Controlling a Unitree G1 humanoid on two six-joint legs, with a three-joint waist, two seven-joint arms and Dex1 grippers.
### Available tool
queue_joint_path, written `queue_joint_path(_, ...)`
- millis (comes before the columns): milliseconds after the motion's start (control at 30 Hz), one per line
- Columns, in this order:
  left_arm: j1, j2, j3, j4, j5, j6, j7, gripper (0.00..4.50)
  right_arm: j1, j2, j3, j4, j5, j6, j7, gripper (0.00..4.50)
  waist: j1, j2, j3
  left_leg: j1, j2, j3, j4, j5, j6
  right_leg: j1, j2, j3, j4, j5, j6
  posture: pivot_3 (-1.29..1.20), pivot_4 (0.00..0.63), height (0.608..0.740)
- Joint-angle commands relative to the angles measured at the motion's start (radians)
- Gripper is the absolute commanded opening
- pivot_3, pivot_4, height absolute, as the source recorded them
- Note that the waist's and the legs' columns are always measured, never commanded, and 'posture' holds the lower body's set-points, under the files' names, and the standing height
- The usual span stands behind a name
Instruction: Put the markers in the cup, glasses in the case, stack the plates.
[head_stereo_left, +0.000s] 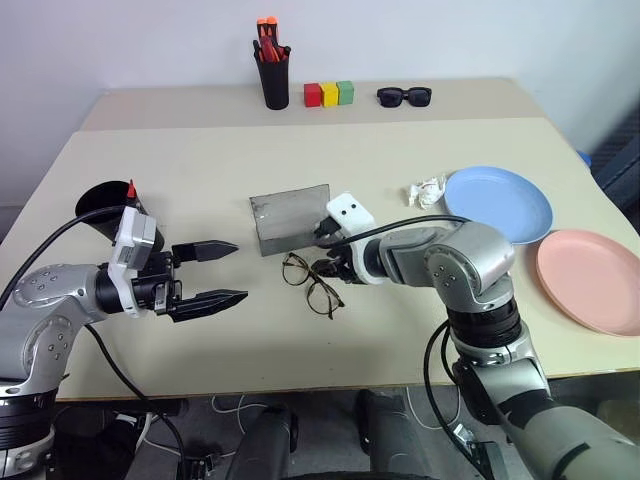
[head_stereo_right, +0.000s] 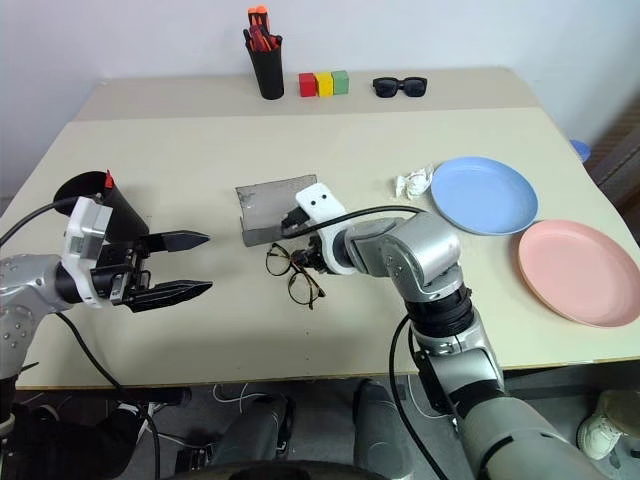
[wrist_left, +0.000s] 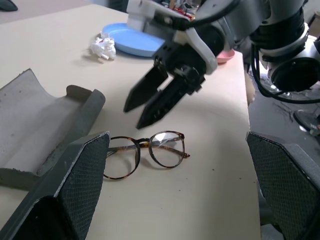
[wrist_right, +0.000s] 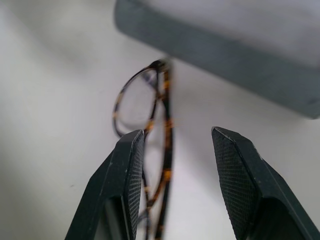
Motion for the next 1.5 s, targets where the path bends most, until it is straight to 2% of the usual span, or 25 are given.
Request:
queue_joint_path(33,-0.001,0.010,0.009,-0.017,-0.014,-0.021,0.002,4.50,0.003,0.015,0.014,-0.023,0.018,0.006,-0.006,2.18,0.000,0.000,0.000,0.000,0.000,0.000,0.000,0.000,0.000,0.000,0.000,0.000,0.000,0.000,0.000,0.00,0.150,0.740)
queue_joint_path(333,0.001,0.012,0.005,-0.026,-0.012,-0.030,0.007,4.50,0.026,0.010,0.062,-0.010,0.005,0.006,-0.012,2.18,0.000,0.000,0.000,0.000,0.000,0.000,0.000,0.000,0.000,0.000,0.000,0.000,0.000,0.000,0.000,0.00,0.150,0.740)
queue_joint_path(433,0.001,0.012,0.002,-0.028,-0.011,-0.033,0.010,4.50,0.042,0.016,0.071,0.001,-0.007,0.000,-0.016,1.25,0.000,0.000,0.000,0.000,0.000,0.000,0.000,0.000,0.000,0.000,0.000,0.000,0.000,0.000,0.000,0.00,0.150,0.740)
queue_joint_path(500,0.000,0.011,-0.001,-0.027,-0.010,-0.034,0.011,4.50,0.049,0.019,0.072,0.008,-0.015,-0.006,-0.019,0.29,0.000,0.000,0.000,0.000,0.000,0.000,0.000,0.000,0.000,0.000,0.000,0.000,0.000,0.000,0.000,0.00,0.150,0.740)
queue_joint_path(533,0.000,0.011,-0.002,-0.026,-0.009,-0.035,0.012,4.50,0.048,0.020,0.067,0.012,-0.017,-0.007,-0.019,0.03,0.000,0.001,-0.001,0.000,0.000,0.000,0.000,0.000,0.000,0.000,0.000,0.000,0.000,0.000,0.000,0.00,0.150,0.740)
queue_joint_path(767,0.001,0.009,-0.012,-0.020,0.003,-0.055,0.012,4.50,0.036,0.017,0.032,0.006,-0.012,-0.002,-0.001,0.03,0.001,0.001,-0.001,0.002,0.001,0.000,0.000,0.000,0.000,0.002,0.001,0.000,0.000,0.000,0.000,0.00,0.150,0.740)
queue_joint_path(900,0.000,0.008,-0.017,-0.016,-0.001,-0.062,0.016,4.50,0.014,-0.057,0.026,-0.046,0.036,-0.003,0.071,0.03,0.005,0.001,-0.001,0.002,0.001,0.000,0.000,0.000,0.000,0.002,0.001,0.000,-0.001,0.000,0.000,0.00,0.150,0.740)
queue_joint_path(933,0.000,0.009,-0.019,-0.015,0.000,-0.066,0.015,4.50,0.007,-0.110,0.042,-0.072,0.054,-0.031,0.115,0.03,0.005,0.001,-0.001,0.002,0.001,0.000,0.000,0.000,0.000,0.002,0.001,0.000,-0.001,0.000,0.000,0.00,0.150,0.740)
queue_joint_path(1067,-0.010,0.003,-0.028,-0.005,0.000,-0.073,0.020,4.50,0.027,-0.398,0.157,-0.199,0.048,-0.319,0.371,0.03,0.006,0.002,0.000,-0.001,0.000,0.000,0.000,0.000,0.000,0.002,0.001,0.000,-0.003,0.000,0.000,0.00,0.150,0.740)
queue_joint_path(1167,-0.017,-0.005,-0.041,0.001,0.003,-0.081,0.025,4.50,0.029,-0.510,0.188,-0.139,-0.044,-0.553,0.463,0.03,-0.006,0.002,0.000,0.000,0.001,0.000,0.000,0.000,0.001,0.002,0.001,-0.001,-0.004,-0.001,0.001,0.00,0.150,0.740)
queue_joint_path(1267,-0.022,-0.009,-0.045,-0.001,-0.001,-0.082,0.031,4.50,-0.002,-0.492,0.172,-0.024,-0.152,-0.789,0.462,0.03,-0.023,0.002,0.000,0.000,0.003,0.001,-0.001,0.000,0.001,0.002,0.002,-0.001,-0.004,-0.001,0.001,0.00,0.150,0.740)
queue_joint_path(1333,-0.026,-0.011,-0.045,0.003,-0.003,-0.081,0.034,4.50,-0.051,-0.448,0.167,0.081,-0.241,-0.970,0.434,0.03,-0.026,0.001,0.000,0.001,0.003,0.002,0.000,0.000,0.001,0.002,0.002,0.000,-0.004,0.000,0.001,0.00,0.150,0.740)
queue_joint_path(1500,-0.032,-0.014,-0.045,0.004,-0.006,-0.082,0.044,4.50,-0.127,-0.331,0.206,0.307,-0.418,-1.285,0.379,0.03,-0.022,0.001,0.000,-0.001,0.003,0.001,-0.001,0.000,0.000,0.000,0.002,0.000,-0.003,0.000,0.000,0.00,0.150,0.740)
